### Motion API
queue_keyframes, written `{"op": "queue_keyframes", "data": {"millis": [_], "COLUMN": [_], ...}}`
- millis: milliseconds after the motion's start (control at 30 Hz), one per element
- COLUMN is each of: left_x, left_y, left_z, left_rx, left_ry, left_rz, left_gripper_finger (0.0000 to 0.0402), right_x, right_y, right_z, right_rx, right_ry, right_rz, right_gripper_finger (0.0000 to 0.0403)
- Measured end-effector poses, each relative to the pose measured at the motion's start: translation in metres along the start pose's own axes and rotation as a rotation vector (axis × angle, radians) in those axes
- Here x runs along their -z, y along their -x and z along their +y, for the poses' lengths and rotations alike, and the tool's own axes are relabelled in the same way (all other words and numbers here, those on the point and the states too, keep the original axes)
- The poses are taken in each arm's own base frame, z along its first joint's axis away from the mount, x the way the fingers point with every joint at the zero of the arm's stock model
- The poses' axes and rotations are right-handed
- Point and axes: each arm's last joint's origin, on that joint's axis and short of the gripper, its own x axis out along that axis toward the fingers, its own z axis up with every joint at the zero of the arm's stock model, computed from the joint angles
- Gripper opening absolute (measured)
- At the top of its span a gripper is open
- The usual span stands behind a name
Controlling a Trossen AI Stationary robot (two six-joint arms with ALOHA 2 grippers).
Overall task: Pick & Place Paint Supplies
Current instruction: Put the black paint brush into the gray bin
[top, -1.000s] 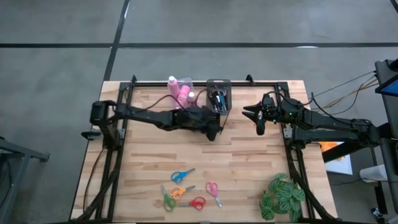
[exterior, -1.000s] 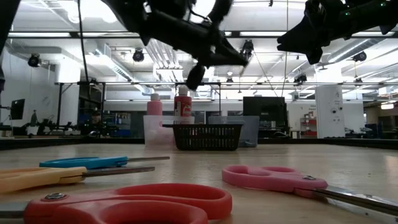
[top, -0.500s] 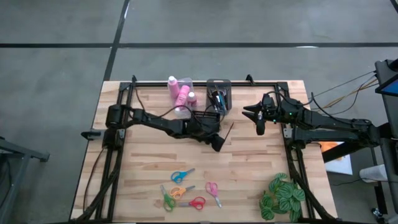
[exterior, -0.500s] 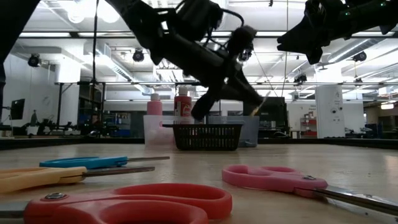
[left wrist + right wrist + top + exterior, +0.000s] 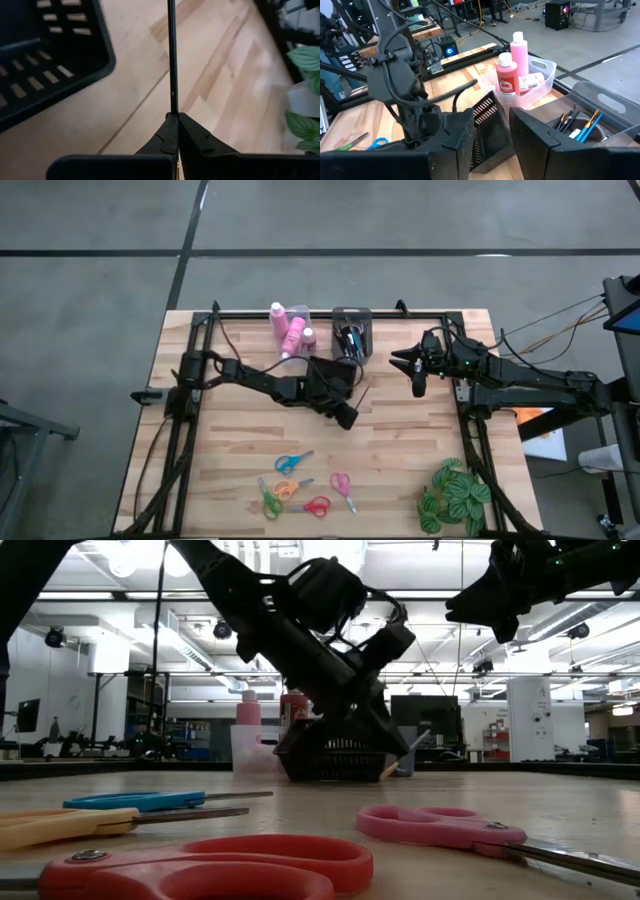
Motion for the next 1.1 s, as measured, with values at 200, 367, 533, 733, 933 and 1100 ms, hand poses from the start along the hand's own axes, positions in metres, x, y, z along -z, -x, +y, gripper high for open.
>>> {"op": "queue_keyframes", "data": {"millis": [200, 367, 533, 733, 933, 1100], "left_x": [0.002, 0.0, -0.01, -0.015, 0.0, 0.005], "left_y": [-0.001, 0.002, 0.018, 0.035, 0.036, 0.035], "left_z": [0.003, 0.0, -0.014, -0.026, -0.036, -0.038], "left_rx": [-0.028, -0.019, 0.033, 0.065, 0.048, 0.023], "left_ry": [0.003, 0.002, -0.019, -0.022, 0.059, 0.094], "left_rz": [0.023, 0.015, -0.03, -0.053, -0.031, -0.055], "left_gripper_finger": [0.0005, 0.0005, 0.0005, 0.0005, 0.0005, 0.0005], "right_x": [0.0, 0.0, 0.0, 0.0, 0.0, 0.0], "right_y": [0.0, 0.0, 0.0, 0.0, 0.0, 0.0], "right_z": [0.0, 0.0, 0.0, 0.0, 0.0, 0.0], "right_rx": [0.0, 0.0, 0.0, 0.0, 0.0, 0.0], "right_ry": [0.0, 0.0, 0.0, 0.0, 0.0, 0.0], "right_rz": [0.0, 0.0, 0.0, 0.0, 0.0, 0.0], "right_gripper_finger": [0.0124, 0.0124, 0.0124, 0.0124, 0.0124, 0.0124]}}
